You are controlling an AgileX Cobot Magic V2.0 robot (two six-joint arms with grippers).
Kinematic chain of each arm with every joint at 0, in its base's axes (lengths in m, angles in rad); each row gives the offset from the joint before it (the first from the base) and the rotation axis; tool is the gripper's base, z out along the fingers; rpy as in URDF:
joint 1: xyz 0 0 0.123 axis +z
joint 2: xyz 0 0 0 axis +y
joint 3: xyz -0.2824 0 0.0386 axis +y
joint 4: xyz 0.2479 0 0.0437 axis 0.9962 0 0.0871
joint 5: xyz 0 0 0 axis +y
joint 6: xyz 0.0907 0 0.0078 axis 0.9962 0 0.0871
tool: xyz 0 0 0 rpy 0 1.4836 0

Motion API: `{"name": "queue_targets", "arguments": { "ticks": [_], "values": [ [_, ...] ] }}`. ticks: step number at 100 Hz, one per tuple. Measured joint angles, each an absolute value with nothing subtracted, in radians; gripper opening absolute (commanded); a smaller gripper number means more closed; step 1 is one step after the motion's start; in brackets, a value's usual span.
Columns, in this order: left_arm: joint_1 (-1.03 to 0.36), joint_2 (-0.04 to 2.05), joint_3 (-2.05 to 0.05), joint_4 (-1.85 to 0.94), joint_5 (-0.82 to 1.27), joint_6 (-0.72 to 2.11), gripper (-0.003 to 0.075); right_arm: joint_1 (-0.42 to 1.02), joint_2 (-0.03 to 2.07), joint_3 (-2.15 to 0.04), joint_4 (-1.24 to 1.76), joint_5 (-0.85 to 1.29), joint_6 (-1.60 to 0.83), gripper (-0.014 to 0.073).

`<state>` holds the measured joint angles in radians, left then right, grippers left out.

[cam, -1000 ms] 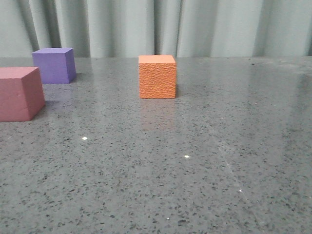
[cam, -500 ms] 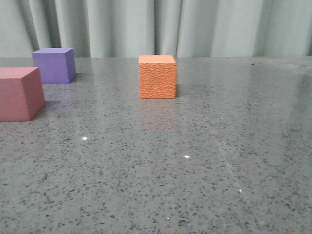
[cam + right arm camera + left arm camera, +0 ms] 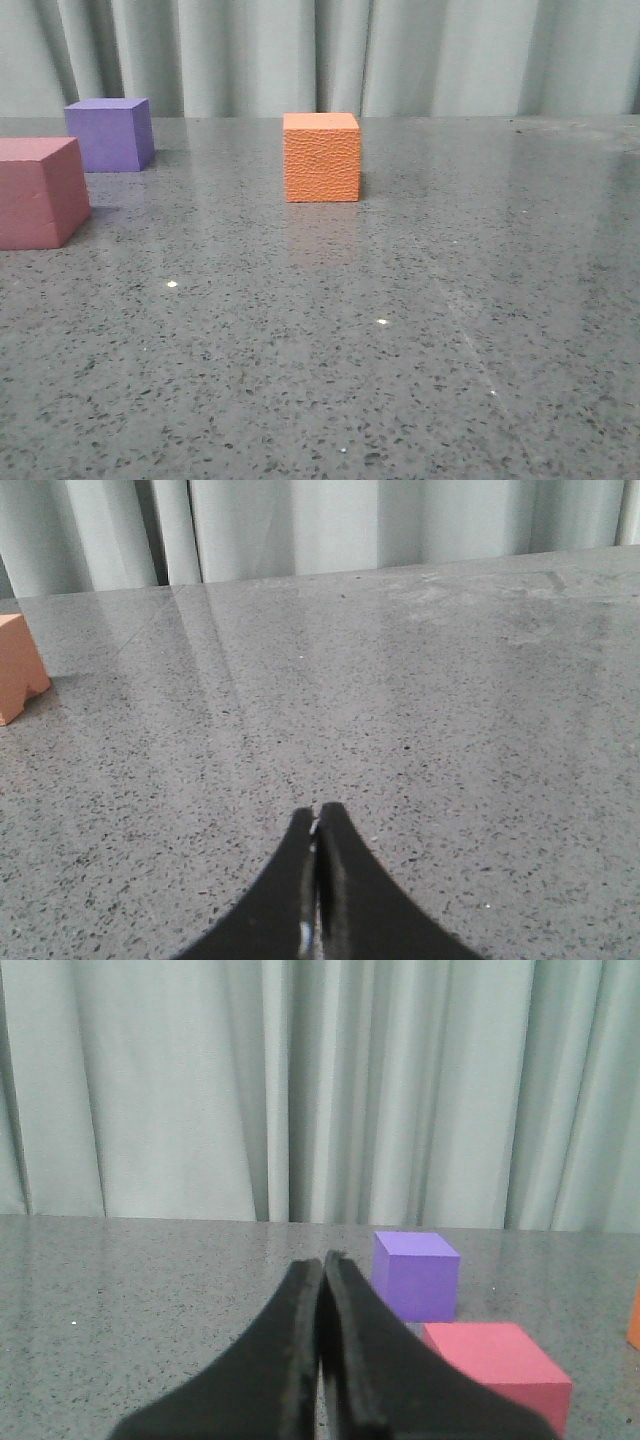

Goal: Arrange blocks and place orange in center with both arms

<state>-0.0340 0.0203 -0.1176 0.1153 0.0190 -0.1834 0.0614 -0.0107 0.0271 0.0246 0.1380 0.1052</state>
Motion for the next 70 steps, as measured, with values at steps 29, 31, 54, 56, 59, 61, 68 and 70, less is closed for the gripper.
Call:
{"name": "queue_targets", "arguments": {
  "ticks": [29,31,54,56,59,61,68,70],
  "values": [
    [-0.034,0.417,-0.556,0.025,0.360,-0.183,-0.0019,0.061,-0.011,0.027,0.025,0.138,0.105,-0.0067],
    [-0.034,0.450,-0.589,0.020,0.389,-0.183,-0.0019,0.061,-0.011,0.027,0.025,0.138,0.105,-0.0067],
    [-0.034,0.749,-0.888,0.011,0.622,-0.180,-0.0019,0.061,-0.011,0.027,0.025,0.138,0.105,-0.0067],
    [-0.034,0.763,-0.908,0.011,0.629,-0.180,-0.0019,0.061,-0.011,0.027,0.025,0.138,0.105,-0.0067],
    [-0.034,0.795,-0.937,0.010,0.635,-0.180,-0.0019,0.061,-0.011,0.027,0.025,0.138,0.105,-0.0067],
    [-0.034,0.812,-0.948,0.010,0.637,-0.180,-0.0019,0.061,-0.011,0.027,0.025,0.138,0.105,-0.0067],
    [-0.034,0.862,-0.986,0.010,0.639,-0.179,-0.0019,0.061,-0.011,0.027,0.025,0.138,0.105,-0.0067],
    [-0.034,0.870,-0.993,0.010,0.639,-0.179,-0.0019,0.061,-0.011,0.027,0.025,0.138,0.105,-0.0067]
  ]
}}
